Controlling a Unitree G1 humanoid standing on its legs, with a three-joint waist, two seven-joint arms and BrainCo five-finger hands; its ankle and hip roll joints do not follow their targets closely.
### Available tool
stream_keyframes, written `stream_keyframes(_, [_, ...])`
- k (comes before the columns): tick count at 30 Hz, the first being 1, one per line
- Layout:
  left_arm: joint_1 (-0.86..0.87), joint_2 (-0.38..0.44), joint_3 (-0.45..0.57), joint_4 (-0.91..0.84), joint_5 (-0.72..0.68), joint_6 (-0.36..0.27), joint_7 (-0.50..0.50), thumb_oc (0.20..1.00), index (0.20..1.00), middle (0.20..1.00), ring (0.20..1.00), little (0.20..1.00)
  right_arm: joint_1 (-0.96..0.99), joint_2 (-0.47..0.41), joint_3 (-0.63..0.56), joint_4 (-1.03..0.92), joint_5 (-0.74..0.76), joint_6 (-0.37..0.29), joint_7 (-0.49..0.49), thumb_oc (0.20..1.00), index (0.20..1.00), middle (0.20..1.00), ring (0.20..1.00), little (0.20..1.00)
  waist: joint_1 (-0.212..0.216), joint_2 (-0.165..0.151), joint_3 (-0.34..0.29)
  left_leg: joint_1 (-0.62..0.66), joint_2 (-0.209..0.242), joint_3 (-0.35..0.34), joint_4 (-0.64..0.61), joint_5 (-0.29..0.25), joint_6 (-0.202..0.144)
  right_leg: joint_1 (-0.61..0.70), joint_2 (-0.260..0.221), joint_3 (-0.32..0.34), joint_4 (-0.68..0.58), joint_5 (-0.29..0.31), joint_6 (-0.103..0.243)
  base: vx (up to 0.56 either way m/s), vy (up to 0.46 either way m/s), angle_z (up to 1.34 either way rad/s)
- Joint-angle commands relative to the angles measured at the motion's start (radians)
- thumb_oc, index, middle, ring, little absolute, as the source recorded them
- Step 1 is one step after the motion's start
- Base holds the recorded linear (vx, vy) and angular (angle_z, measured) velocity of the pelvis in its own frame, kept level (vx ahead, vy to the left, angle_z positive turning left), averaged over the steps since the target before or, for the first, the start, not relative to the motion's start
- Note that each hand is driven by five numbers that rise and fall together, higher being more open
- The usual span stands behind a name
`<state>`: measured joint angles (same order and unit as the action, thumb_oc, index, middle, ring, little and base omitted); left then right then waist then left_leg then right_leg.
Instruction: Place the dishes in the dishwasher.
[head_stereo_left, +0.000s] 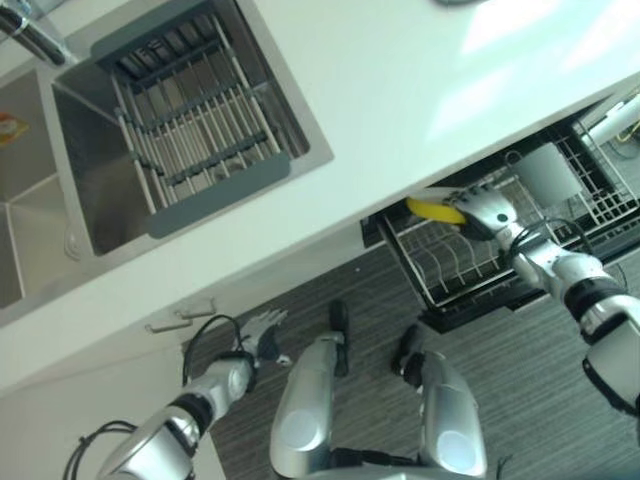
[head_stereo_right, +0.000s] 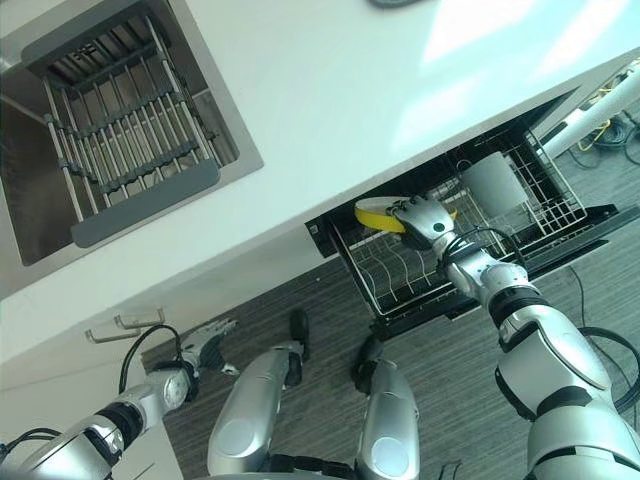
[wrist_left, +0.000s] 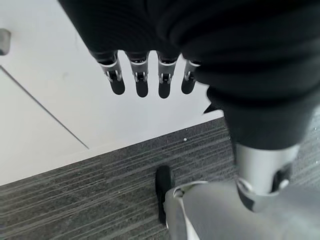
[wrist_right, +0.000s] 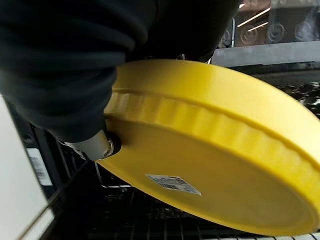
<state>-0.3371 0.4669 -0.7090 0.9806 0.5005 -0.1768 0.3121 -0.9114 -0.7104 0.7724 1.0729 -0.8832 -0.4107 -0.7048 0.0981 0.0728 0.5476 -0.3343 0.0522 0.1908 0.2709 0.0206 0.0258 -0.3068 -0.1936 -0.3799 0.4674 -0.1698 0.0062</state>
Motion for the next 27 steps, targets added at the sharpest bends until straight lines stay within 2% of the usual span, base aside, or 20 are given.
stream_keyframes(1, [0.007,-0.01,-0.03,-0.044,-0.028,-0.003,0.034,1.0,1.0,1.0,1.0,1.0,-0.132,-0.034,-0.012,0.004,0.072,0.09,0.008,0.2,0.2,0.2,0.2,0.2,0.024,0.019,-0.028,-0.003,-0.021,-0.061,0.06,-0.108,0.002,-0.038,0.026,0.04,0.118,-0.058,0.03,0.0,0.005,0.07])
stream_keyframes(2, [0.007,-0.009,-0.032,-0.047,-0.031,-0.001,0.036,1.0,1.0,1.0,1.0,1.0,-0.136,-0.036,-0.009,0.004,0.088,0.103,0.018,0.2,0.2,0.2,0.2,0.2,0.024,0.02,-0.028,-0.006,-0.021,-0.06,0.061,-0.107,0.002,-0.043,0.025,0.04,0.121,-0.058,0.031,0.0,0.017,0.06])
stream_keyframes(3, [0.009,-0.005,-0.037,-0.061,-0.041,0.01,0.036,1.0,1.0,1.0,1.0,1.0,-0.141,-0.042,-0.011,-0.002,0.137,0.148,0.049,0.2,0.2,0.2,0.2,0.2,0.021,0.022,-0.028,-0.014,-0.02,-0.056,0.06,-0.105,0.003,-0.056,0.022,0.042,0.128,-0.059,0.031,0.0,0.025,0.06])
stream_keyframes(6, [0.017,0.0,-0.035,-0.082,-0.055,0.025,0.035,1.0,1.0,1.0,1.0,1.0,-0.146,-0.049,-0.025,-0.008,0.202,0.222,0.072,0.2,0.2,0.2,0.2,0.2,0.016,0.028,-0.028,-0.029,-0.02,-0.05,0.057,-0.101,0.004,-0.08,0.02,0.048,0.138,-0.059,0.031,0.0,0.054,0.02])
stream_keyframes(11, [0.036,0.009,-0.034,-0.11,-0.075,0.038,0.028,1.0,1.0,1.0,1.0,1.0,-0.169,-0.062,-0.038,-0.01,0.09,0.317,0.082,0.2,0.2,0.2,0.2,0.2,0.011,0.037,-0.028,-0.054,-0.025,-0.038,0.062,-0.101,0.005,-0.114,0.014,0.058,0.156,-0.063,0.03,0.04,0.063,-0.08])
stream_keyframes(15, [0.05,0.018,-0.045,-0.129,-0.071,0.035,0.034,1.0,1.0,1.0,1.0,1.0,-0.199,-0.073,-0.016,-0.006,0.112,0.392,0.031,0.2,0.2,0.2,0.2,0.2,0.018,0.046,-0.028,-0.079,-0.027,-0.035,0.068,-0.098,0.01,-0.141,0.011,0.061,0.174,-0.063,0.03,0.05,0.031,0.0])
stream_keyframes(20, [0.067,0.024,-0.055,-0.148,-0.062,0.038,0.05,1.0,1.0,1.0,1.0,1.0,-0.239,-0.058,-0.006,0.0,0.104,0.424,0.004,0.2,0.2,0.2,0.2,0.2,0.027,0.056,-0.028,-0.128,-0.03,-0.036,0.083,-0.099,0.016,-0.188,0.011,0.07,0.191,-0.062,0.029,0.05,0.031,0.0])
stream_keyframes(27, [0.056,0.018,-0.073,-0.161,-0.078,0.018,0.086,1.0,1.0,1.0,1.0,1.0,-0.308,-0.03,0.037,0.022,0.146,0.417,0.008,0.2,0.2,0.2,0.2,0.2,0.044,0.072,-0.028,-0.191,-0.042,-0.046,0.087,-0.089,0.02,-0.249,0.014,0.08,0.208,-0.059,0.027,0.03,0.023,-0.04])
